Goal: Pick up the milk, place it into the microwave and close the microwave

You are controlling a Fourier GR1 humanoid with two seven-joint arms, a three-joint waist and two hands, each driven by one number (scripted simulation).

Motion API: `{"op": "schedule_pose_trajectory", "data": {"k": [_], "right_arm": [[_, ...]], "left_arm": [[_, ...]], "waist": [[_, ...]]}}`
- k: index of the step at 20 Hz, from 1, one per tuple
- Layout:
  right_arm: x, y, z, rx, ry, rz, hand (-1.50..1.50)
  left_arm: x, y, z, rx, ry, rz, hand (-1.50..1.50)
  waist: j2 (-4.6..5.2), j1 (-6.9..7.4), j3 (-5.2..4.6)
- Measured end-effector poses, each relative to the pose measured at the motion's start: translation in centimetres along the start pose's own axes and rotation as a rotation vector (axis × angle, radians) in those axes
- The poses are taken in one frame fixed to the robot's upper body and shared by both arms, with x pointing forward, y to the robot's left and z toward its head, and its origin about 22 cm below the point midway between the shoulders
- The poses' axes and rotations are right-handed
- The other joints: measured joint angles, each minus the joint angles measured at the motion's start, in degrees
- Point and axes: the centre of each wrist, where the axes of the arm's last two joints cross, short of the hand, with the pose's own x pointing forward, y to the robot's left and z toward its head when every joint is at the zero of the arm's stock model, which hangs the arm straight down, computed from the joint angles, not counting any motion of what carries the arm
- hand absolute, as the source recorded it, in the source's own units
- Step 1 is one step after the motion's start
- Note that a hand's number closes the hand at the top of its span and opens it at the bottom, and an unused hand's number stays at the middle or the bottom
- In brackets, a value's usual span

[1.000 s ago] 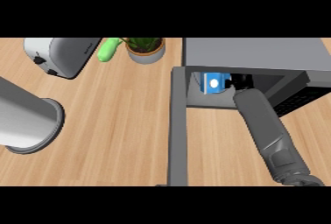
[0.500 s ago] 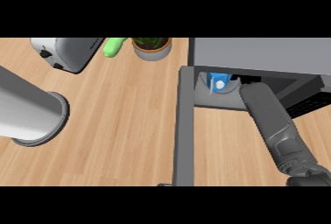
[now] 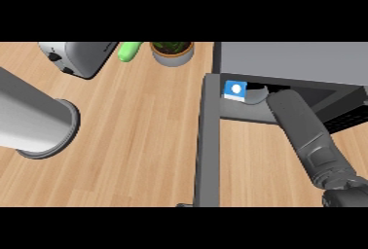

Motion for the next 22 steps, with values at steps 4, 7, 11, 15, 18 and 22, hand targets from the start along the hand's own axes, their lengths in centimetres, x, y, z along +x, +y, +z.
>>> {"op": "schedule_pose_trajectory", "data": {"k": [4,7,11,15,18,22], "right_arm": [[-0.2,0.6,0.6,0.030,-0.006,-0.059,-1.50],[-0.5,0.6,0.8,0.057,-0.017,-0.120,-1.50],[-1.2,1.0,1.7,0.084,-0.030,-0.199,-1.50],[-1.6,1.2,2.2,0.102,-0.046,-0.285,-1.50],[-1.9,1.6,2.8,0.126,-0.052,-0.344,-1.50],[-2.5,2.3,4.1,0.152,-0.053,-0.408,-1.50]], "left_arm": [[-0.5,-0.4,-0.5,-0.030,0.004,0.003,-1.50],[-0.8,-1.0,-0.7,-0.042,0.002,0.012,-1.50],[-1.2,-1.6,-0.6,-0.058,0.010,0.033,-1.50],[-0.9,-3.1,-0.7,-0.091,0.014,0.048,-1.50],[-1.2,-3.7,-1.1,-0.115,0.016,0.051,-1.50],[-0.8,-5.2,-1.4,-0.149,0.014,0.056,-1.50]], "waist": [[-0.08,-0.25,0.02],[-0.37,-0.68,0.02],[-0.81,-1.47,-0.02],[-1.30,-2.34,-0.04],[-1.66,-3.17,-0.09],[-2.15,-4.12,-0.13]]}}
